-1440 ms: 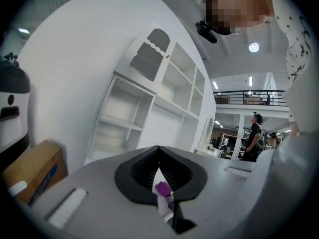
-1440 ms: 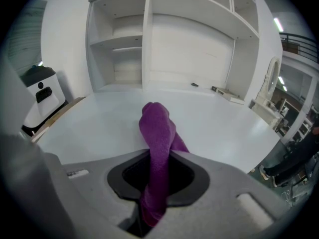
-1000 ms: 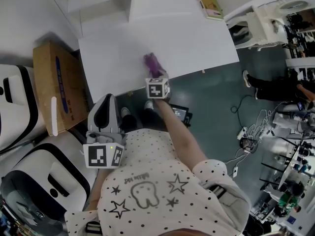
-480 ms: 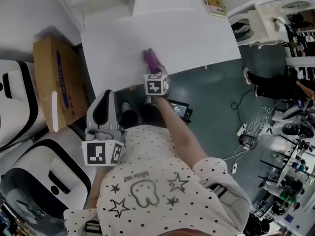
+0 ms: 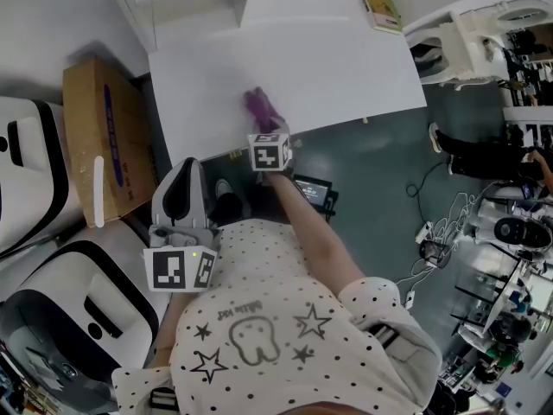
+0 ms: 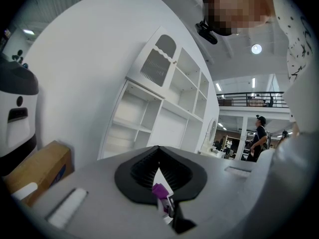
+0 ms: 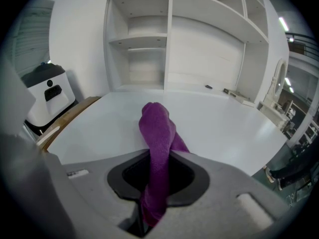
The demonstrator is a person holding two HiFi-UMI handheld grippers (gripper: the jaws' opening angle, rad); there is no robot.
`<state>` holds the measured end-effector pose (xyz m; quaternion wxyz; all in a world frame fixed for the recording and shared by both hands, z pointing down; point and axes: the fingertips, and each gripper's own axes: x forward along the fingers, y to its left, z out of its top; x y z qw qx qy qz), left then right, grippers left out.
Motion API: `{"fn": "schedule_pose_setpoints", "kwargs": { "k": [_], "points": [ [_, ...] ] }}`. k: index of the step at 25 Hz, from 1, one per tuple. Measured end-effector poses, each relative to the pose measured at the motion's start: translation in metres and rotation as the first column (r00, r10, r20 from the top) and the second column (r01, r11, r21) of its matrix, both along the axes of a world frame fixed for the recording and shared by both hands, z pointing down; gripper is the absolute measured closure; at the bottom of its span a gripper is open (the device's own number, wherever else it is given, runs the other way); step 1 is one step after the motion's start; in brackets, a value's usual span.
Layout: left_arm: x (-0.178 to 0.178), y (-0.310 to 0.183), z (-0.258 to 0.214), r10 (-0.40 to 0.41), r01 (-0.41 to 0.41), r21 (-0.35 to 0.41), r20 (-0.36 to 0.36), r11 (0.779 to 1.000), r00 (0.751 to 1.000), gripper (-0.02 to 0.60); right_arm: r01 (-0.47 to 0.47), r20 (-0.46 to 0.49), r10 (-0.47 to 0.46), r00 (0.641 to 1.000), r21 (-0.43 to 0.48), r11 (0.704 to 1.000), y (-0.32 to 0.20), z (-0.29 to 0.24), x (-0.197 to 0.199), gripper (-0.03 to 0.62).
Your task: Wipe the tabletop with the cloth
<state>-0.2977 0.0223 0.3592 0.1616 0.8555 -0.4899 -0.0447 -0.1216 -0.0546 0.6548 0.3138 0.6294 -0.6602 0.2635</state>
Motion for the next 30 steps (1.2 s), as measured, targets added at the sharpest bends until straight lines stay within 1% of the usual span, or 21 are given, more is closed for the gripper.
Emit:
{"fn": "schedule_pose_setpoints", "kwargs": {
  "k": [6,12,30],
  "points": [
    [-0.003,0.003,-0.001,-0.017,0.017,0.001,0.003,1.000,1.000,0.588,0.029,0.013,-0.029,0.999,0.000,1.000,0.003,-0.001,-0.015,0.533],
    [-0.007,0.004,-0.002,-0.030,0.030,0.002,0.009,1.000,1.000,0.588,0.055,0.006,-0.055,0.998,0.006,0.998,0.002,0.000,-0.026,0.533],
    [-0.021,0.014,-0.003,-0.052,0.051,0.008,0.014,0.999,0.999,0.586,0.093,0.003,-0.093,0.996,0.009,0.996,0.012,0.000,-0.062,0.533]
  ]
}}
